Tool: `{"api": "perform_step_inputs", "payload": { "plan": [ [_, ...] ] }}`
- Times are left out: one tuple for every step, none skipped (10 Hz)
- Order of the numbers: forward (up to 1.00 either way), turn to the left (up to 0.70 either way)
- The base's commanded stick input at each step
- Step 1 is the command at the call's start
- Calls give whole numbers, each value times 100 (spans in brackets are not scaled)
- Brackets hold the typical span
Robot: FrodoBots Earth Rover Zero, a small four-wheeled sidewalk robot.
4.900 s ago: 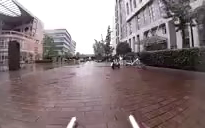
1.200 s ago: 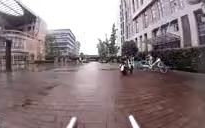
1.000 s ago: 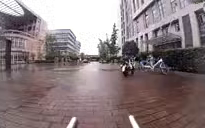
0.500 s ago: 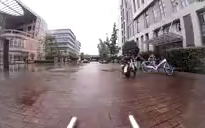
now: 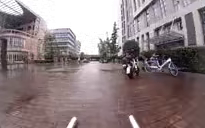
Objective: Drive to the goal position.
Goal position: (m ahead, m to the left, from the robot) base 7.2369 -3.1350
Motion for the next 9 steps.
{"api": "perform_step_inputs", "payload": {
  "plan": [
    [70, 0],
    [70, 0],
    [70, 0],
    [70, 0],
    [70, 0],
    [70, 0],
    [70, 0],
    [70, 0],
    [70, 0]
  ]
}}
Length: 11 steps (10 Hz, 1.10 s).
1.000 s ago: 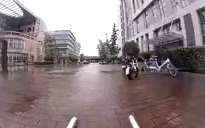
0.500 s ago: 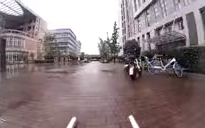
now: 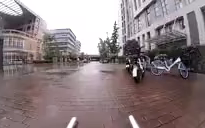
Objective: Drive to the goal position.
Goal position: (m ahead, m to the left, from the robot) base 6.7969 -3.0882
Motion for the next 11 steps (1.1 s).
{"api": "perform_step_inputs", "payload": {
  "plan": [
    [70, 0],
    [70, 0],
    [70, 0],
    [70, 0],
    [70, 0],
    [70, 0],
    [70, 0],
    [70, 0],
    [70, 0],
    [70, 0],
    [70, 0]
  ]
}}
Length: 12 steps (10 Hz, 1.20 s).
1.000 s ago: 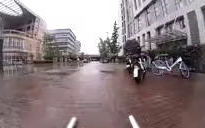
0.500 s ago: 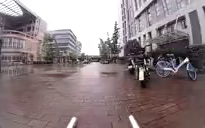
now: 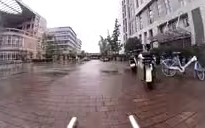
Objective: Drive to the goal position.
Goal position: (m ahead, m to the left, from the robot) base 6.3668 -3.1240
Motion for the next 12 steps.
{"api": "perform_step_inputs", "payload": {
  "plan": [
    [70, 0],
    [70, 0],
    [70, 0],
    [70, 0],
    [70, -11],
    [70, -14],
    [70, -14],
    [70, -14],
    [70, -9],
    [70, 0],
    [70, 0],
    [70, 0]
  ]
}}
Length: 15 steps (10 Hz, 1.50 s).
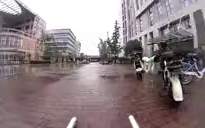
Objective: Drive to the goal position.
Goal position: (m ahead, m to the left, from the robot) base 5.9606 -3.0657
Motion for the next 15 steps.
{"api": "perform_step_inputs", "payload": {
  "plan": [
    [70, 0],
    [70, 0],
    [70, 0],
    [70, 0],
    [70, 0],
    [70, 0],
    [70, 0],
    [70, 0],
    [70, 0],
    [70, 0],
    [70, 0],
    [70, 0],
    [70, 0],
    [70, 0],
    [70, 0]
  ]
}}
